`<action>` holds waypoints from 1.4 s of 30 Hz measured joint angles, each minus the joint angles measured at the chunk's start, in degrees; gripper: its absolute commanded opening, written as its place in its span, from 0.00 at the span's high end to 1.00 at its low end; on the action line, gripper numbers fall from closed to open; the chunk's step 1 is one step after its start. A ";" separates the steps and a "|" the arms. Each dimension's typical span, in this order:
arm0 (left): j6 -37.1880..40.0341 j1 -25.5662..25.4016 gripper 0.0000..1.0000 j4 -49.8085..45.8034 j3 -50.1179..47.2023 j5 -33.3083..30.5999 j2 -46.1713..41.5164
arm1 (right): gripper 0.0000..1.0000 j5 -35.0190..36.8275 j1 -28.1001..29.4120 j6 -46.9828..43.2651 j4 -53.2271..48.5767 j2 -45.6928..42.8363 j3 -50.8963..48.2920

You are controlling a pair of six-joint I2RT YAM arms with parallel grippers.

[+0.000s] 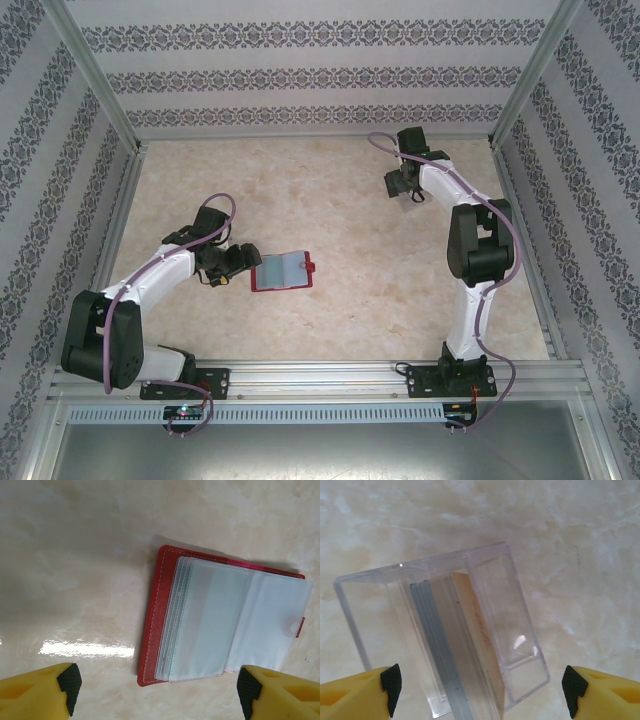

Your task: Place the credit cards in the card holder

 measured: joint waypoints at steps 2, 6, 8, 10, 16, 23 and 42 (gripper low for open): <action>0.00 0.00 0.17 0.00 0.00 0.00 0.07 | 0.14 -0.70 0.00 0.00 0.00 0.00 -0.04; 0.00 0.00 0.17 0.00 0.00 0.00 0.26 | 0.15 -0.59 -0.04 -0.13 -0.02 0.00 -0.09; 0.00 0.00 0.17 0.02 0.00 0.00 0.26 | 0.15 -0.20 -0.07 -0.13 -0.13 0.02 -0.09; 0.00 0.00 0.17 0.02 0.00 0.02 0.26 | 0.16 0.28 -0.11 -0.15 -0.42 0.02 -0.09; 0.00 0.00 0.17 0.00 0.00 0.02 0.28 | 0.18 1.27 -1.22 -0.15 -1.16 0.85 0.46; 0.00 0.00 0.17 0.00 0.00 0.00 0.28 | 0.18 3.28 -1.40 -0.35 -1.46 1.84 1.64; 0.02 0.00 0.17 0.02 0.17 0.87 1.97 | 0.29 12.70 -1.03 -4.22 -2.10 1.95 2.45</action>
